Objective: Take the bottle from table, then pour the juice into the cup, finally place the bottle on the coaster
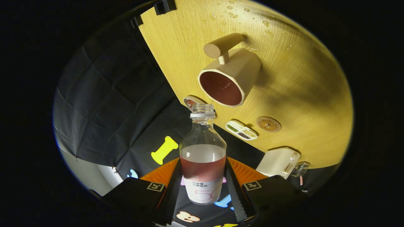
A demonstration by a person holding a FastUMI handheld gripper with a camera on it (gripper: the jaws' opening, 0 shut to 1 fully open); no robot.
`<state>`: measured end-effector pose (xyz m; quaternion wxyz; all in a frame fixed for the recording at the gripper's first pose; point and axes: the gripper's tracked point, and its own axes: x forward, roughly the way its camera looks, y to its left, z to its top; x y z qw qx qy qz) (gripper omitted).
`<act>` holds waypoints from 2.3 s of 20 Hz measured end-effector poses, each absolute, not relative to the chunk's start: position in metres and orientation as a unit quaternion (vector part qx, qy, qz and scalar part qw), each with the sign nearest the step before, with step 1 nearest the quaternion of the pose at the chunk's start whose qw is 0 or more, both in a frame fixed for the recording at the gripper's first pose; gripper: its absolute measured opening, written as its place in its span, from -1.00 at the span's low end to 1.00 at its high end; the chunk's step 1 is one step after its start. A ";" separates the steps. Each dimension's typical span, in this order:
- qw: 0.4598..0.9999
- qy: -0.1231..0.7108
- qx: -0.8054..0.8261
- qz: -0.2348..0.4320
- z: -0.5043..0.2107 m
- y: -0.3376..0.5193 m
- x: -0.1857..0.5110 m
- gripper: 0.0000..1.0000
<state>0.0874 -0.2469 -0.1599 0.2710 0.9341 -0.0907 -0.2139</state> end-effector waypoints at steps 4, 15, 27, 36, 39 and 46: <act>0.303 -0.098 0.924 -0.211 -0.153 -0.249 0.086 0.50; 0.615 -0.030 0.758 -0.217 -0.137 -0.202 0.072 0.50; 0.900 0.002 0.362 -0.244 -0.090 -0.193 0.071 0.49; 0.967 0.022 0.153 -0.203 -0.063 -0.170 0.101 0.49; 0.979 0.019 0.102 -0.176 -0.063 -0.152 0.120 0.49; 0.981 0.019 0.035 -0.190 -0.088 -0.145 0.155 0.49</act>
